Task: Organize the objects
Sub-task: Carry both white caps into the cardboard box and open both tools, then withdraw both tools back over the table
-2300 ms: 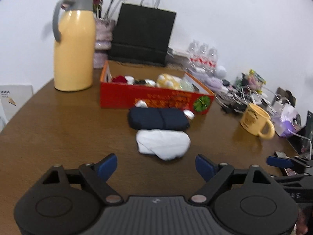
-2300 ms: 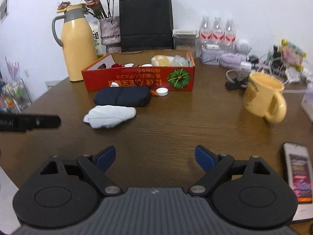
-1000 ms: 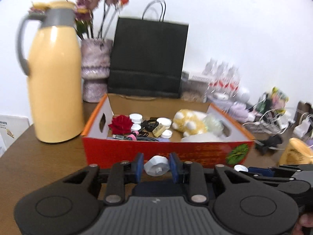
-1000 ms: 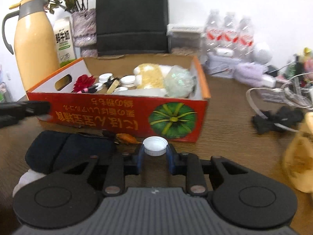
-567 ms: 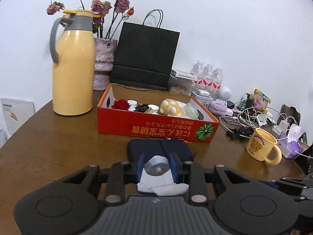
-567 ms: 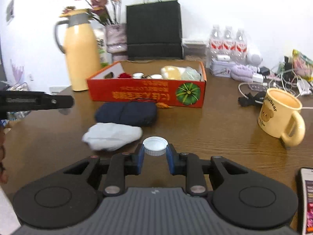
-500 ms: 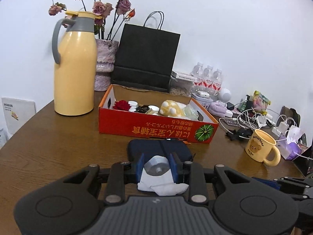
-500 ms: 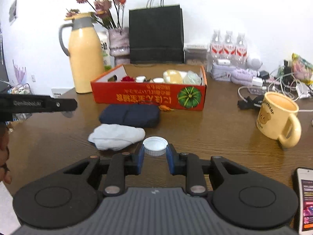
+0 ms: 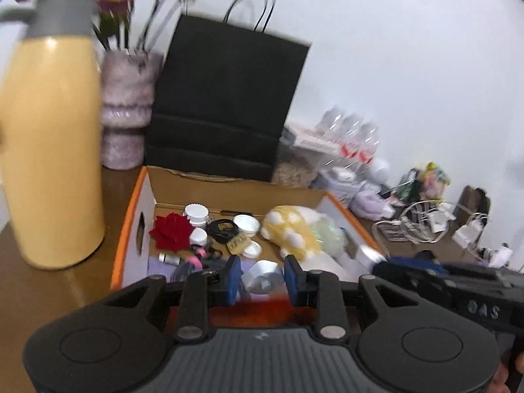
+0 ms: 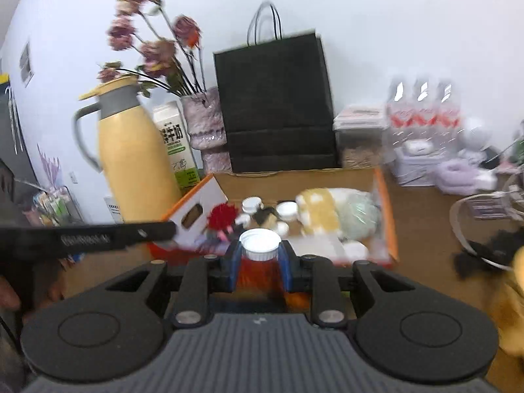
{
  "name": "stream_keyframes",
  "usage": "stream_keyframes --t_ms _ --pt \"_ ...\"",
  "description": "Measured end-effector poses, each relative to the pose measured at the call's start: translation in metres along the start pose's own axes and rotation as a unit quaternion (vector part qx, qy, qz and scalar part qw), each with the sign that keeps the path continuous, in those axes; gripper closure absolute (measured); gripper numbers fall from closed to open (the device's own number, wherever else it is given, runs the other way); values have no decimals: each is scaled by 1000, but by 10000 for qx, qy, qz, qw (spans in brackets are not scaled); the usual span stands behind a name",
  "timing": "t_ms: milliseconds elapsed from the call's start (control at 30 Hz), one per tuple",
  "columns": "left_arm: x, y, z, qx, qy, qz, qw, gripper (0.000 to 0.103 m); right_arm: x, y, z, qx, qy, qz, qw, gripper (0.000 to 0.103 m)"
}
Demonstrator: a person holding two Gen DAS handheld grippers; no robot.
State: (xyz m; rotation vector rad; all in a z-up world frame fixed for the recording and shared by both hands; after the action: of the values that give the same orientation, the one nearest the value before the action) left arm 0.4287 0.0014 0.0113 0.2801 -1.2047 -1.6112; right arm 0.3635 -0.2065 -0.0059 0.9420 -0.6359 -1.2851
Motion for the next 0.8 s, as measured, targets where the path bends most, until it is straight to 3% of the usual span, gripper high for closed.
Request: stream_keyframes --t_ms 133,167,200,267,333,567,700,800 --pt "-31 8 -50 -451 299 12 9985 76 -17 29 -72 -226 -337 226 9989 78" --pt "-38 7 -55 -474 247 90 9985 71 -20 31 -90 -329 -395 294 9982 77" --pt "-44 6 -56 -423 122 163 9989 55 -22 30 -103 -434 -432 308 9976 76" --pt "-52 6 -51 -208 -126 278 9993 34 -21 27 -124 -613 -530 331 9962 57" --pt "-56 7 -43 -74 -111 287 9995 30 -18 23 -131 -616 -559 309 9961 56" --pt "-35 20 7 214 210 116 9995 27 7 50 -84 -51 -759 73 9971 55" --pt "11 -10 54 263 -127 -558 9980 18 2 39 -31 186 -690 140 9973 55" --pt "44 -47 83 238 -244 -851 9958 14 -9 1 13 250 -555 178 9980 54"
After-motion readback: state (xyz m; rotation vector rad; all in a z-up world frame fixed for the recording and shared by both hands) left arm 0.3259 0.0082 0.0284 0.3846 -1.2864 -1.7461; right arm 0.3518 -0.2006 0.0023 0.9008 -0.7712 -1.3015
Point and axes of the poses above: each gripper's, at about its wrist camera, not at the fingertips, and z roughly against the way its jaws point, x to its right, y to its top, the point moved 3 cm from there along -z, roughly the way its jaws point, and after that the axes turned 13 degrees about -y, right-handed, at the moved point
